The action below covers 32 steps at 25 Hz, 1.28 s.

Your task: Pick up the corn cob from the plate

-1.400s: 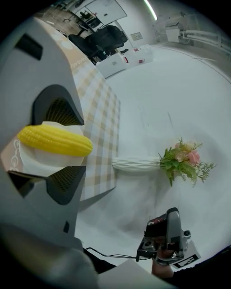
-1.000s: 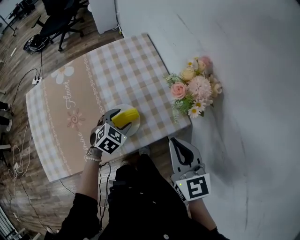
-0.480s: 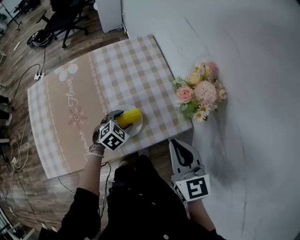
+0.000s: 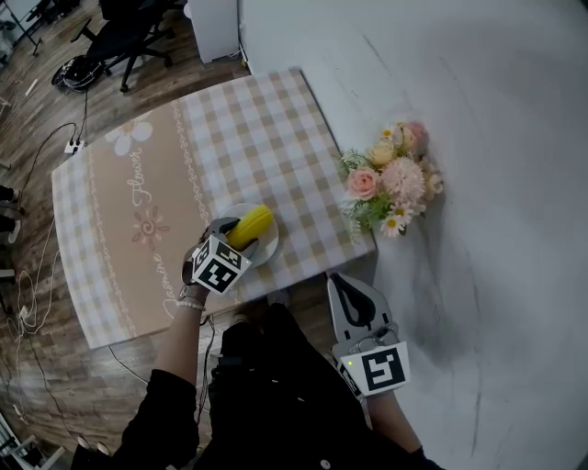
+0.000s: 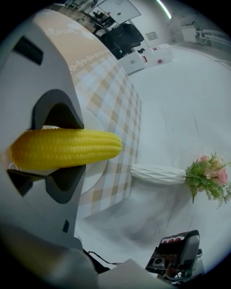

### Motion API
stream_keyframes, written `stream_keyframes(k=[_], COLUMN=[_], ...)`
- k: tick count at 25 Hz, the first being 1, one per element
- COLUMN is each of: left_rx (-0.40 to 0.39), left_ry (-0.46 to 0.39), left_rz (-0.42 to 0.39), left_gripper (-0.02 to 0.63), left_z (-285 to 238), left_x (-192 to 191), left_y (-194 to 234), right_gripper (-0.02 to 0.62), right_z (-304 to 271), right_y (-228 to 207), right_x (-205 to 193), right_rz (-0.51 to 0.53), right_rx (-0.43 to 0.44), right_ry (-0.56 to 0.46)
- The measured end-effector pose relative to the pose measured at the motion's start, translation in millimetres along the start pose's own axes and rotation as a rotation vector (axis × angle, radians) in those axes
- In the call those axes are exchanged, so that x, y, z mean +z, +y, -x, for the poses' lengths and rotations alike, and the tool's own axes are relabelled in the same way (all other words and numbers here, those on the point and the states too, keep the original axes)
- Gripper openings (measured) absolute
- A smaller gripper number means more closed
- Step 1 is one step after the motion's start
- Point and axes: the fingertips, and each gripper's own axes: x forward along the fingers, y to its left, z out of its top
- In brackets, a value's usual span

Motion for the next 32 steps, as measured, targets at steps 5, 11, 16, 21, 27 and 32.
stream_keyframes(k=[5,11,16,21,27,32], left_rx=[0.010,0.040,0.071,0.082,0.119,0.142], left_ry=[-0.020,-0.069,-0.089,-0.103,-0.149,-0.178], left_rz=[0.090,0.139,0.135,0.143,0.141,0.147], left_gripper=[0.253,0.252,0.252,0.252,0.252,0.252], left_z=[8.4,28.2,50.3,75.5,108.8,135.0], left_x=[3.5,12.4,19.8,25.7,32.9,35.6], left_y=[2.7,9.5,12.7,9.8,10.1,8.2], right_gripper=[0.041,0.041,0.041,0.041,0.041,0.041], right_z=[-0.9,-3.4,-8.2,-10.5,-13.1,-14.8], right_y=[3.4,13.2,24.2,34.8,46.7,56.8], right_x=[4.8,10.8,18.0,26.6,36.5,44.3], right_rz=[0.008,0.022,0.038,0.050,0.072,0.086], right_rx=[0.002,0.020,0.048,0.069,0.090,0.109], right_ry=[-0.016,-0.030,-0.049,-0.068,-0.096,-0.114])
